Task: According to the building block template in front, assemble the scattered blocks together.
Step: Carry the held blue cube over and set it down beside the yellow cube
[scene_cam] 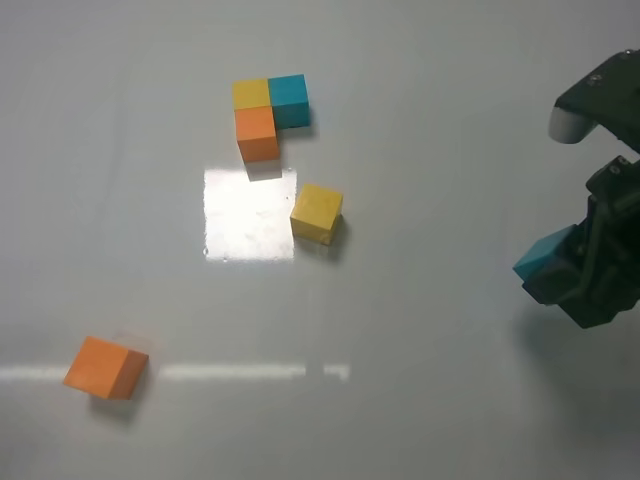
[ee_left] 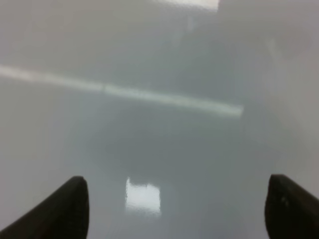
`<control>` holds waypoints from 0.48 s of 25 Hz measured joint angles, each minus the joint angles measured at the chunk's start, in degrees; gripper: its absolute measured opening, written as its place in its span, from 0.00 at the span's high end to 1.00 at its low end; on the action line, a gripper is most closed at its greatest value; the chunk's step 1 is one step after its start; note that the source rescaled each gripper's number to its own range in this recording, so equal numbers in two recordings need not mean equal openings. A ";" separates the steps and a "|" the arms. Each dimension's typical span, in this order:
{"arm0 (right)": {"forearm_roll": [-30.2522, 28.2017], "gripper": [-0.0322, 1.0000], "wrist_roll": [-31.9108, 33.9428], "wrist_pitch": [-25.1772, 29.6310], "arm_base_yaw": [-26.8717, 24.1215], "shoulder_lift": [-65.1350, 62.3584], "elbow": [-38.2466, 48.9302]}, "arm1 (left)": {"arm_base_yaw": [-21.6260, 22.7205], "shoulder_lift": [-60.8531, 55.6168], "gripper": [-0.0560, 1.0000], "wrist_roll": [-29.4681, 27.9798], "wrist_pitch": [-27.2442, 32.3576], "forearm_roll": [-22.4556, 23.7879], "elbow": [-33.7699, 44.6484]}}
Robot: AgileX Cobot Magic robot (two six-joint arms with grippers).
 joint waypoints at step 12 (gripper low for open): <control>-18.15 0.77 -2.39 4.43 19.83 15.14 -11.95 | 0.00 0.00 0.27 0.00 0.00 0.00 0.00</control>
